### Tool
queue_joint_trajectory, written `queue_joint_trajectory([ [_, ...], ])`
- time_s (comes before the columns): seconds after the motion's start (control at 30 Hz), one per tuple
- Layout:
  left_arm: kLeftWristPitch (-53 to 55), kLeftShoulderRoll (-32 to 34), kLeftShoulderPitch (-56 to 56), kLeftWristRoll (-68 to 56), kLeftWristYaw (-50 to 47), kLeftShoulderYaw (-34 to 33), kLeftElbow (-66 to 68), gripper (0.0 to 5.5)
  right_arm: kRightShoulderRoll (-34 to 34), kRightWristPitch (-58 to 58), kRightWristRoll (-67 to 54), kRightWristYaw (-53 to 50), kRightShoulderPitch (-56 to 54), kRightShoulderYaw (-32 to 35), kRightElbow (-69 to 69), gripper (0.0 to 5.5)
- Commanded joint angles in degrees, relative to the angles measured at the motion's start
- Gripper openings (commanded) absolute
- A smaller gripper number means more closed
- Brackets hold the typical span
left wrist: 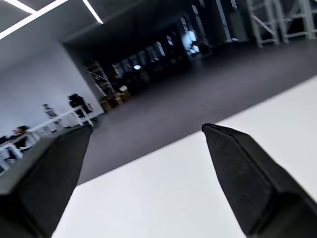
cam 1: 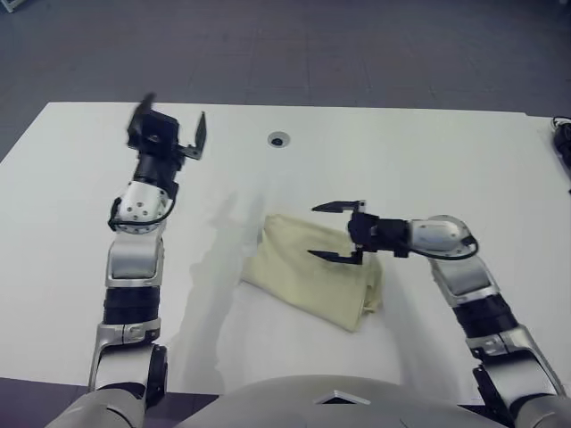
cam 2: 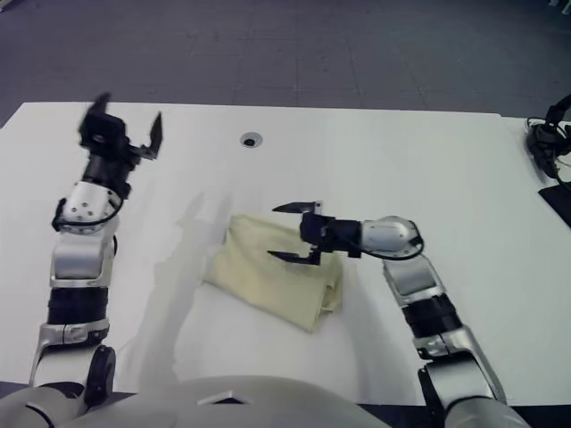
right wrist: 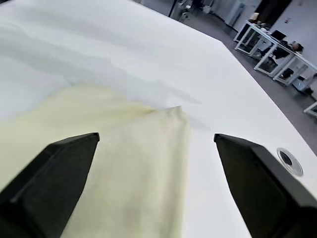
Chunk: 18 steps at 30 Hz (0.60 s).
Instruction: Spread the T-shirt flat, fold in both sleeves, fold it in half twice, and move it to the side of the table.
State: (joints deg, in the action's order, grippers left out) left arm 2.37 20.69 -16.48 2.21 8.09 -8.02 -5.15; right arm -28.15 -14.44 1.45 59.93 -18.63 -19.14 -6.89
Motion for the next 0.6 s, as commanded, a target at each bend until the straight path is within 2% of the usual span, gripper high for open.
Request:
queue_joint_trajectory([
  [0.03, -0.94, -2.95, 6.16, 0.23, -1.01, 1.64, -6.15, 4.98, 2.31, -8.86, 12.9, -7.47, -7.9, -5.63, -11.92, 4.97],
  [0.1, -0.6, -4.05, 8.45, 0.16, -0.99, 2.72, -8.52, 5.34, 2.58, -12.45, 18.19, -11.84, -10.25, -7.59, -17.68, 5.31],
  [0.23, -0.92, -5.06, 11.68, 1.49, -1.59, 3.6, -10.65, 5.38, -1.65, -16.78, 25.56, -17.26, -11.67, -10.3, -27.02, 5.36],
  [0.3, -0.72, -5.06, 12.72, 1.74, -1.65, 3.51, -11.51, 5.38, -5.4, -17.08, 25.74, -19.57, -10.15, -8.95, -29.41, 5.36],
  [0.43, 1.72, -6.07, 15.44, 0.0, -2.01, 2.36, -17.22, 5.38, -11.91, -9.02, 14.1, -22.02, 0.23, 2.77, -28.55, 5.36],
  [0.53, 3.13, -6.93, 18.85, 0.47, -2.44, 2.47, -22.79, 5.38, -18.25, -4.75, 7.07, -26.27, 11.33, 13.97, -28.88, 5.36],
  [0.6, 3.86, -7.55, 21.66, 1.12, -2.67, 2.7, -25.18, 5.38, -19.99, -0.9, 1.34, -29.2, 18.92, 22.51, -27.91, 5.36],
])
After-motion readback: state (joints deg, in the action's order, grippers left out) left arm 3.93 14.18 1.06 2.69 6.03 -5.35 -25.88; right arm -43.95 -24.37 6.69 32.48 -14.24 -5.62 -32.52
